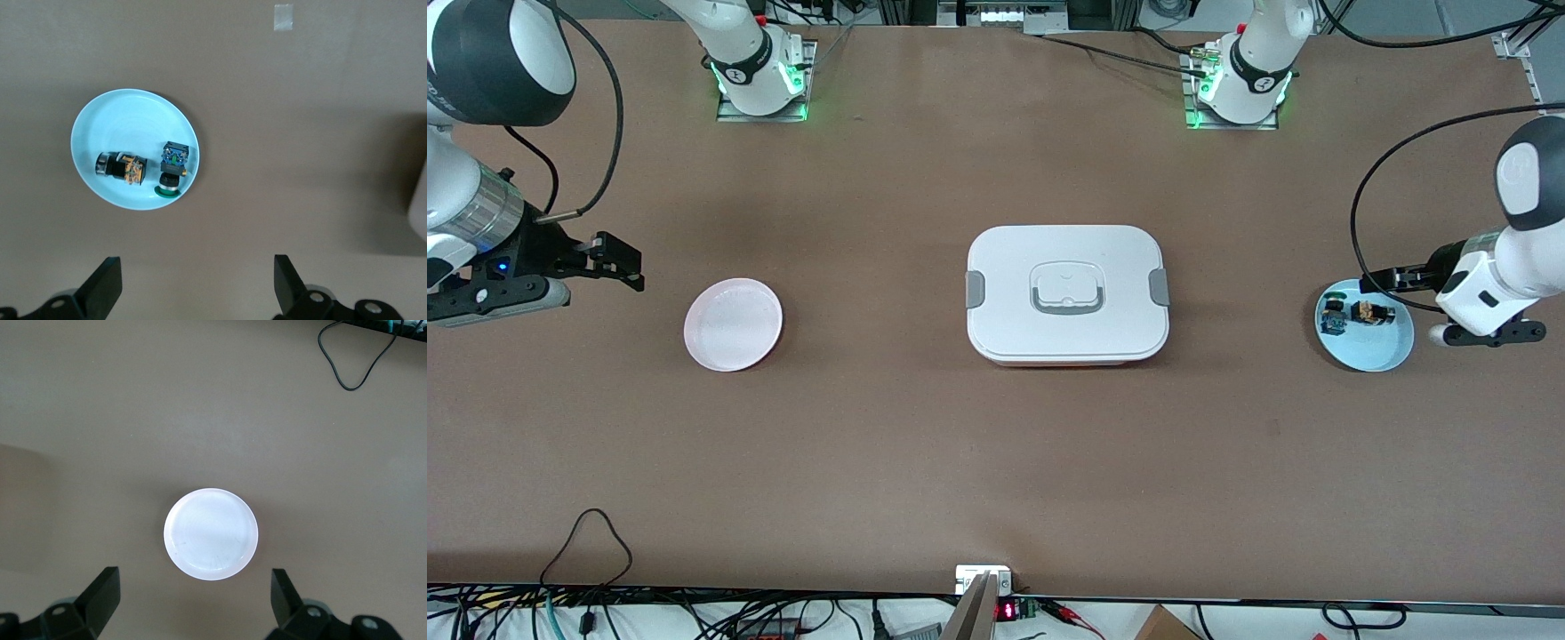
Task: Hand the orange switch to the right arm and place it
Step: 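Lower the left gripper and grasp the orange switch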
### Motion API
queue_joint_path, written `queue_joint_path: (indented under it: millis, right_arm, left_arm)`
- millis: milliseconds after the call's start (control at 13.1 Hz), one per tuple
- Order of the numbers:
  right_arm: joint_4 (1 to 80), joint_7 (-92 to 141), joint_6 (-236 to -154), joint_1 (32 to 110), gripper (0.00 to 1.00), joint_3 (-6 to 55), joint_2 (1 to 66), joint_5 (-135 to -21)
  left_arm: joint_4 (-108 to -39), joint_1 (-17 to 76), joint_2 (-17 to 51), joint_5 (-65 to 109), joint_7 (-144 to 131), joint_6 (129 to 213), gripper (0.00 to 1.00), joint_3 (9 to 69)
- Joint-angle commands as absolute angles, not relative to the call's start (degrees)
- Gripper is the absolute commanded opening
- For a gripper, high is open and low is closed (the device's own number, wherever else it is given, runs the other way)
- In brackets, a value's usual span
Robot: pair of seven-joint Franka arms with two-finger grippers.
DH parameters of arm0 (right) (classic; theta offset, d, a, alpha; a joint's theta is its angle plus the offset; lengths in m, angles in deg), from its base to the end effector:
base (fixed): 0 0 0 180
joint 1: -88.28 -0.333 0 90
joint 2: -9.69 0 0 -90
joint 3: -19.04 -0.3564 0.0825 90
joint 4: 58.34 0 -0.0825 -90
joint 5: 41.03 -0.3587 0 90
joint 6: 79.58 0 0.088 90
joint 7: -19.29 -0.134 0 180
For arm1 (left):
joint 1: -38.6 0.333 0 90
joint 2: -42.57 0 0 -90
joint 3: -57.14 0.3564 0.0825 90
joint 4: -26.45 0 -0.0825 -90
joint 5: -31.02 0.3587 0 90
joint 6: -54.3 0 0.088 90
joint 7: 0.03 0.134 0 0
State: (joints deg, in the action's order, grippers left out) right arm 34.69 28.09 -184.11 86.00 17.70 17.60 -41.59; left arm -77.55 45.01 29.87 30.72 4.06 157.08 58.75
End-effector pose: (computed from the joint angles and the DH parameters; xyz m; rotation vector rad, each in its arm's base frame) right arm 0.5936 0.0377 0.5594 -3.1122 -0.3347 -0.0990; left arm 0.5642 0.0779 0.4239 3.0927 0.1090 -0.3757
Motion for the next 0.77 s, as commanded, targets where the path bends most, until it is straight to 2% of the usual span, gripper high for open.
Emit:
queue_joint_path:
  millis: [0, 230, 689]
  right_arm:
    - [34.0, 27.5, -184.1, 86.3, 1.00, 17.5, 17.9, -41.8]
    - [34.0, 27.5, -184.1, 86.3, 1.00, 17.5, 17.9, -41.8]
    - [34.0, 27.5, -184.1, 86.3, 1.00, 17.5, 17.9, -41.8]
  left_arm:
    - [-82.6, 46.7, 31.1, 32.1, 9.4, 163.5, 1.00, 58.7]
    - [-87.4, 48.2, 30.7, 32.2, 10.1, 170.9, 1.00, 58.8]
    - [-88.7, 54.1, 23.9, 32.2, 17.0, 179.3, 1.00, 58.8]
